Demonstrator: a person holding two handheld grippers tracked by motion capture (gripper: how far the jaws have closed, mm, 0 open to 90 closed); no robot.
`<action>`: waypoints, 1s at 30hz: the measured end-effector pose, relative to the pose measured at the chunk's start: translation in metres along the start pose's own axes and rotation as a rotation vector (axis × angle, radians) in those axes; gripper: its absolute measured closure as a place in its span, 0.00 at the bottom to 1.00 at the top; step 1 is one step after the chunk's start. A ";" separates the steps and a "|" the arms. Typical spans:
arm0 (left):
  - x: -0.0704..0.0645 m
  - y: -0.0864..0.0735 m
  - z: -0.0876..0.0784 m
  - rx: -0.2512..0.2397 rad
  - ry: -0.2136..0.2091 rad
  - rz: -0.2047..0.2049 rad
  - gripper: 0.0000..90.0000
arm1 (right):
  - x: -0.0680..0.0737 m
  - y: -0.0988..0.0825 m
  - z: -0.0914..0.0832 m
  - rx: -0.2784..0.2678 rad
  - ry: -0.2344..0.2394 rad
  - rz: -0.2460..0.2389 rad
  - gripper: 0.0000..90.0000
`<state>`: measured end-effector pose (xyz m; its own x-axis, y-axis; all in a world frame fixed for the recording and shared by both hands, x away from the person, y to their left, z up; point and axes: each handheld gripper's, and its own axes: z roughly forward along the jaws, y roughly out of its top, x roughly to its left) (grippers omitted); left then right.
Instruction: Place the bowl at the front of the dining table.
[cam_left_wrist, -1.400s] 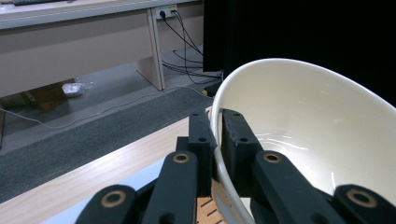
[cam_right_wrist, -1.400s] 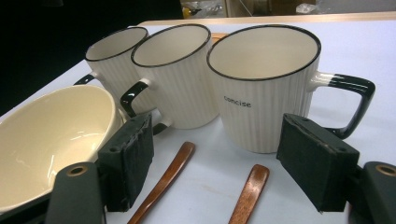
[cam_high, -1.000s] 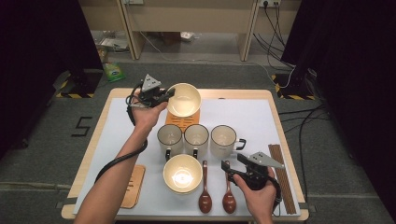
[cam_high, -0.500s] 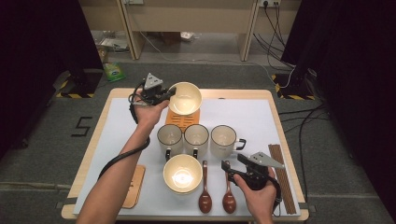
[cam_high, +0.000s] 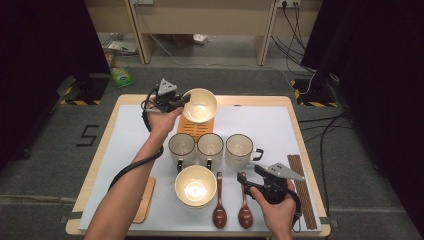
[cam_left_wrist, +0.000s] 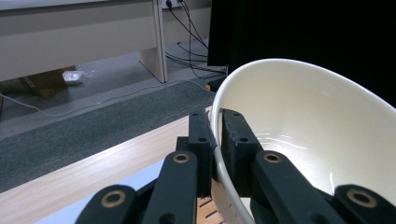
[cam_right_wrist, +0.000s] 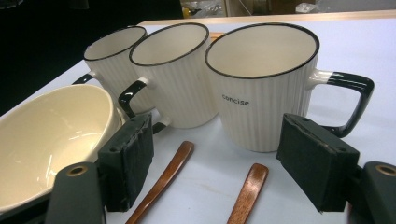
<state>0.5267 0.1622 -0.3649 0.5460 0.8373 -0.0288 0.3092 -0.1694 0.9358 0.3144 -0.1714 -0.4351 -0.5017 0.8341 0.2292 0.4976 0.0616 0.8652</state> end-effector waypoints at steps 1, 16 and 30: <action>0.000 0.000 0.001 0.001 0.001 -0.001 0.92 | 0.000 0.000 0.000 0.000 0.000 -0.001 0.30; 0.002 -0.006 0.013 0.020 0.006 -0.029 0.92 | -0.001 -0.001 0.000 -0.002 -0.002 -0.001 0.30; 0.006 -0.012 0.022 0.043 0.014 -0.046 0.91 | -0.001 -0.001 0.000 -0.001 -0.001 -0.001 0.30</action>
<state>0.5432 0.1574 -0.3844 0.5193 0.8520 -0.0664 0.3674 -0.1524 0.9175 0.3149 -0.1723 -0.4362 -0.5011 0.8349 0.2279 0.4963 0.0615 0.8660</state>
